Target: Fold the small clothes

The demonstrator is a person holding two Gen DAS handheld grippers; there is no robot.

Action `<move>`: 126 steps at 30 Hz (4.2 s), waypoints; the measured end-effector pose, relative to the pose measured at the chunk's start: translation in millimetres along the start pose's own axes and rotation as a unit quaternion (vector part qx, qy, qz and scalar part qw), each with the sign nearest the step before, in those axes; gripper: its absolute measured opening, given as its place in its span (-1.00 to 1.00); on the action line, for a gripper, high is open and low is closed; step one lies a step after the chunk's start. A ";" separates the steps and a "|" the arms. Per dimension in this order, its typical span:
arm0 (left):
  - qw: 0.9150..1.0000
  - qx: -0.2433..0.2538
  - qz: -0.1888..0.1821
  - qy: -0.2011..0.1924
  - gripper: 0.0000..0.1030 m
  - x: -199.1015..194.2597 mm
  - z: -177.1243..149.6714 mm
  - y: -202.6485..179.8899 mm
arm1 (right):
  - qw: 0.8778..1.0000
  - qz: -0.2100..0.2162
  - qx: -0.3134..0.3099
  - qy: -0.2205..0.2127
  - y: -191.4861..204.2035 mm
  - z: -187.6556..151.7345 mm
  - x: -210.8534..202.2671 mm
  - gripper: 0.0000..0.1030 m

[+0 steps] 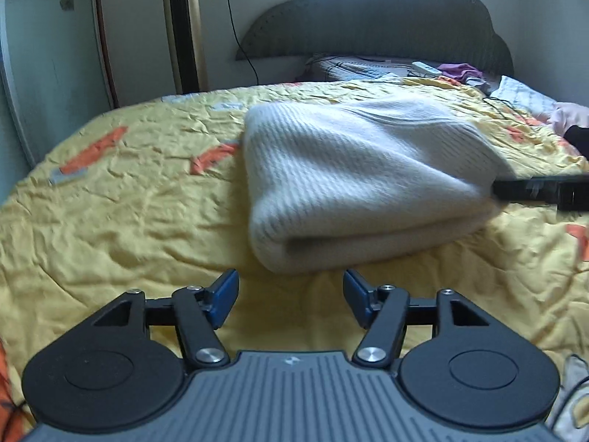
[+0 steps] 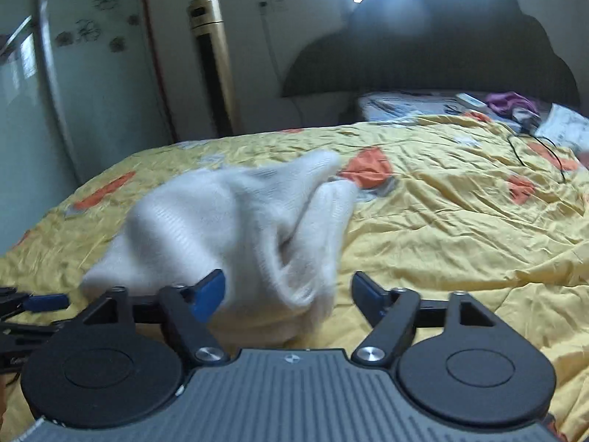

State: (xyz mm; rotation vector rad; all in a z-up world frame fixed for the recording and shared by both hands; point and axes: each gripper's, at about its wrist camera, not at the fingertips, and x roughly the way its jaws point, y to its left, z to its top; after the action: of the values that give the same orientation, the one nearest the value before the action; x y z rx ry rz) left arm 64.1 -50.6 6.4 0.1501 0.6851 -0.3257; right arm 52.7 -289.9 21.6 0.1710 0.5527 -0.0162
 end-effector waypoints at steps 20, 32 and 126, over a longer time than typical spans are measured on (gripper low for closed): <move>0.999 -0.031 0.024 0.010 0.59 7.8 -21.2 -13.4 | 0.992 -0.020 0.021 0.119 31.7 -39.1 9.8 0.99; 0.998 -0.042 0.043 -0.003 0.82 11.6 -29.6 -14.0 | 0.995 -0.027 0.007 0.099 31.9 -52.2 12.6 1.00; 0.997 -0.049 0.047 0.020 1.00 6.7 -23.7 -12.6 | 0.997 -0.056 0.015 0.055 34.5 -56.6 -1.1 0.99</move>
State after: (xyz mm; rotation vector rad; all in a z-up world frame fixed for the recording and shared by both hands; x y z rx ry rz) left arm 50.5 -58.3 -16.5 0.0947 0.7299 -0.1977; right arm 24.5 -246.5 -19.7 0.1707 0.6722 -0.1241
